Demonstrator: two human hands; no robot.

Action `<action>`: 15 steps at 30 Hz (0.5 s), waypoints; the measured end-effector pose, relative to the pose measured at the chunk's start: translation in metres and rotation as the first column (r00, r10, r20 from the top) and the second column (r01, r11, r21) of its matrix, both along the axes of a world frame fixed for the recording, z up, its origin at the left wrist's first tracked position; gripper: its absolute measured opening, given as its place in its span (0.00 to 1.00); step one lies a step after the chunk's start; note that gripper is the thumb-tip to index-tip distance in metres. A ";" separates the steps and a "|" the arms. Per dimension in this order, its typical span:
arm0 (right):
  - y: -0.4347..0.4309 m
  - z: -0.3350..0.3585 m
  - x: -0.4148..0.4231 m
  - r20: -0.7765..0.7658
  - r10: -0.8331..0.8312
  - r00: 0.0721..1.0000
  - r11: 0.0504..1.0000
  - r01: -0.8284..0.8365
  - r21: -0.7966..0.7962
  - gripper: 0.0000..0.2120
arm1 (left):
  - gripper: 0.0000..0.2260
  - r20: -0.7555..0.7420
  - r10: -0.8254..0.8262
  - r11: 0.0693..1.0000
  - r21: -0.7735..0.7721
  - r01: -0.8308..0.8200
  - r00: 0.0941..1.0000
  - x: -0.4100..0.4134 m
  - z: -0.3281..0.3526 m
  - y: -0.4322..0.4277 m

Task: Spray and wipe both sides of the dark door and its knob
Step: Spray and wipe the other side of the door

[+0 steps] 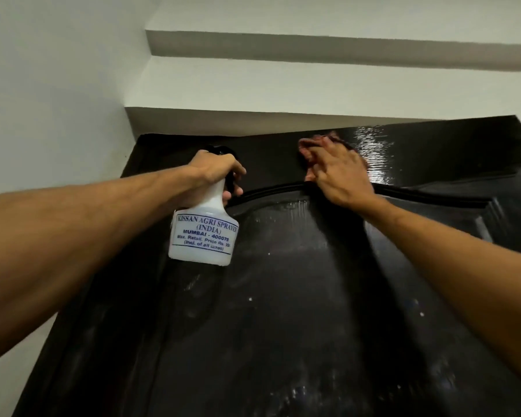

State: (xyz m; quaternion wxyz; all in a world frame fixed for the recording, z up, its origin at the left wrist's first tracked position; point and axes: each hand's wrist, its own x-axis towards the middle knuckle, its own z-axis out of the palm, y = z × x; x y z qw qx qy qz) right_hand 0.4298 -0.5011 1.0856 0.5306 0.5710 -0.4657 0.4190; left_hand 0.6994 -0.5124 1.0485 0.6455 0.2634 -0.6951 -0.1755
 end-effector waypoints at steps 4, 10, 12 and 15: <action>0.016 -0.004 -0.037 0.030 -0.018 0.999 0.998 0.020 -0.063 0.25 | 0.06 0.007 -0.042 0.999 -0.024 0.042 0.999 -0.039 0.004 0.019; 0.054 0.003 -0.114 -0.100 -0.023 0.995 1.000 0.021 -0.016 0.23 | 0.08 0.046 -0.105 0.994 -0.030 0.107 0.993 -0.131 0.006 0.050; 0.071 0.010 -0.152 0.084 -0.004 0.996 0.995 0.013 -0.104 0.23 | 0.09 0.056 -0.133 0.991 -0.027 0.135 0.990 -0.153 0.006 0.059; 0.080 0.000 -0.162 0.055 -0.023 0.998 0.996 0.028 -0.089 0.23 | 0.11 0.048 -0.135 0.990 -0.030 0.136 0.990 -0.183 0.009 0.071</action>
